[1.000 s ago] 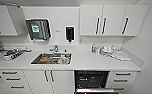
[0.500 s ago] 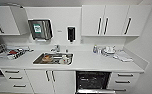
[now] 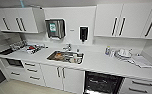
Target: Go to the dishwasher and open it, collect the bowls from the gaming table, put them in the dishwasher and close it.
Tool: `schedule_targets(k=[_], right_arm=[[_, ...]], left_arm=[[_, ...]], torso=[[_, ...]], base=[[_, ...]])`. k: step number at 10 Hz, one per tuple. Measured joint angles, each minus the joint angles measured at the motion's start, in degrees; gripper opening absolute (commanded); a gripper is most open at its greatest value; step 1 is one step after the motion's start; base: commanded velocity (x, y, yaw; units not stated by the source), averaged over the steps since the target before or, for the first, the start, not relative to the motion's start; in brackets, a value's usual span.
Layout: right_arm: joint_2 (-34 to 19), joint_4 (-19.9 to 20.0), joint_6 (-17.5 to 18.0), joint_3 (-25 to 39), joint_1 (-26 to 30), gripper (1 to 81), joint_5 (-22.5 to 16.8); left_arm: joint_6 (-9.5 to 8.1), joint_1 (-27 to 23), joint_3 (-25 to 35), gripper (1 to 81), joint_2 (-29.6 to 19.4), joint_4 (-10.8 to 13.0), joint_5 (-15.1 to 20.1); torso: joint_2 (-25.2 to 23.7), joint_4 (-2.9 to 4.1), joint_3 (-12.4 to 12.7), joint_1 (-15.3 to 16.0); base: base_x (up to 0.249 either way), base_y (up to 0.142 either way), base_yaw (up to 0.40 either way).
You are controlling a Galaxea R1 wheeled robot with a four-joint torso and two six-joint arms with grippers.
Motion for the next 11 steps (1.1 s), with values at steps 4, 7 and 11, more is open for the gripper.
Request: schedule_targets(k=[4,7,11], right_arm=[[0.17,9.92,-11.26,-2.40,-0.16,81.1,0.74],[-0.49,10.19,-11.79,-0.94,0.04,81.1,0.51],[-0.49,10.19,-11.79,-1.74,0.04,81.1,0.20]], left_arm=[[0.00,-0.13,0.04,81.1,0.00,0.00,0.13],[0.00,0.00,0.04,81.1,-0.01,0.00,-0.26],[0.00,0.00,0.04,81.1,-0.01,0.00,-2.02]], torso=[[0.00,0.00,0.02,0.00],[0.00,0.00,0.02,0.00],[0.00,0.00,0.02,0.00]], base=[[0.000,0.000,0.341],[0.000,0.000,0.342],[0.000,0.000,0.353]])
